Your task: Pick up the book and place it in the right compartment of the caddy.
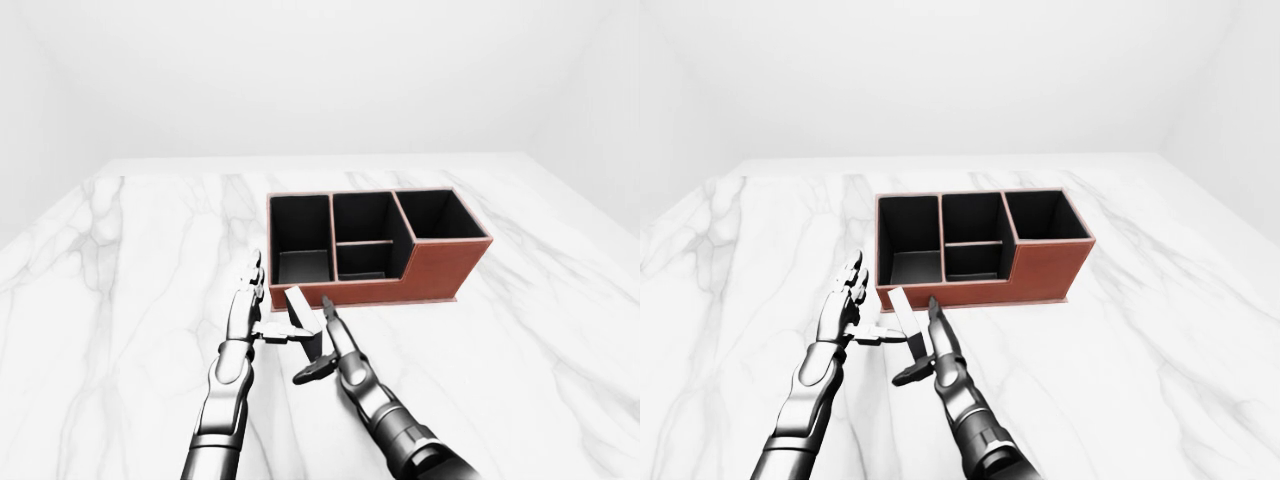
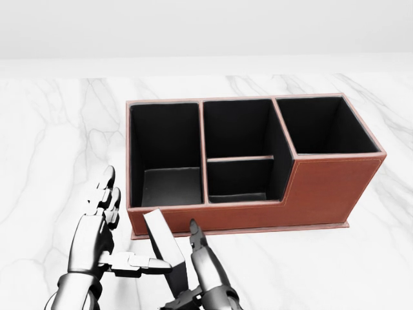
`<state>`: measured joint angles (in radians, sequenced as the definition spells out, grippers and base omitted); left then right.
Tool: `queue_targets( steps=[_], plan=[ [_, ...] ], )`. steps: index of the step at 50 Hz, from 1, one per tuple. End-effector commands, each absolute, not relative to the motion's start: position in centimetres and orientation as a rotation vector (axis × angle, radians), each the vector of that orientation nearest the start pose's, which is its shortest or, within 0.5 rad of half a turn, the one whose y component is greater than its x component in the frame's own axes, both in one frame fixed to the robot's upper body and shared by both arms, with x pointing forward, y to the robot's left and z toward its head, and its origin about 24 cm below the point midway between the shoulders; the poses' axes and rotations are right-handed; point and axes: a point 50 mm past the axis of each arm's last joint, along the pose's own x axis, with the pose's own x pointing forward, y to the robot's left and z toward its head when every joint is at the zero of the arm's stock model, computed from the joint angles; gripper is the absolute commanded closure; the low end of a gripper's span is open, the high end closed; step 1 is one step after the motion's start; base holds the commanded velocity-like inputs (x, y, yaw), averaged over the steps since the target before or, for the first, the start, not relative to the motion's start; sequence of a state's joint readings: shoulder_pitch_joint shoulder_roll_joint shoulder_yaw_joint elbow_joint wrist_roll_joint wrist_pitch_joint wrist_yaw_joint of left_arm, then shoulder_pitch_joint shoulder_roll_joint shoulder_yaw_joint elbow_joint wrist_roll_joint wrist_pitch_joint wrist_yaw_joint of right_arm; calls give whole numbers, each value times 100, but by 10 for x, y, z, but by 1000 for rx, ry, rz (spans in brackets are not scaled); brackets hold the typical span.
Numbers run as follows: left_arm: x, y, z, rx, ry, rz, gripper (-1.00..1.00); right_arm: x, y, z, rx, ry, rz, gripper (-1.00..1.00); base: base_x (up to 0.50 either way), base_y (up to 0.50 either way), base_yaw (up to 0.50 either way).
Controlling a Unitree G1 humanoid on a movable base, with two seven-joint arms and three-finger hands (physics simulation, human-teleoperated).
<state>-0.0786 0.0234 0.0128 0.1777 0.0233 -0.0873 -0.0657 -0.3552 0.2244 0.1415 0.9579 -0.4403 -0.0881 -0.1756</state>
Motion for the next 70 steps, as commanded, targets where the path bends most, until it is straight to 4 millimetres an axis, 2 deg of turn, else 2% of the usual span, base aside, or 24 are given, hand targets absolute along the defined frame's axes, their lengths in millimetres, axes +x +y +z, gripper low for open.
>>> queue_targets(
  steps=[1, 2, 12, 24, 39, 56, 60, 70],
  plan=[
    [268, 148, 19, 30, 53, -73, -100, 272, -20, -53, -356, 428, 371, 3, 1, 0, 1],
    [268, 148, 19, 30, 53, -73, -100, 272, -20, -53, -356, 432, 372, 100, 0, 0, 1],
    [268, 148, 19, 30, 56, -74, -100, 272, -20, -50, -332, 415, 378, 100, 0, 0, 1],
    [268, 148, 20, 31, 51, -75, -100, 273, -31, -54, -317, 439, 356, 100, 0, 0, 0],
    [268, 147, 20, 33, 52, -75, -100, 280, -69, -63, -282, 504, 266, 100, 0, 0, 0],
    [267, 147, 20, 34, 50, -74, -100, 277, -94, -73, -262, 567, 206, 100, 0, 0, 0],
    [267, 147, 20, 34, 49, -74, -100, 280, -99, -69, -240, 544, 196, 100, 0, 0, 0],
    [267, 147, 19, 36, 52, -73, -100, 289, -111, -34, -161, 333, 179, 100, 0, 0, 0]
  ],
)
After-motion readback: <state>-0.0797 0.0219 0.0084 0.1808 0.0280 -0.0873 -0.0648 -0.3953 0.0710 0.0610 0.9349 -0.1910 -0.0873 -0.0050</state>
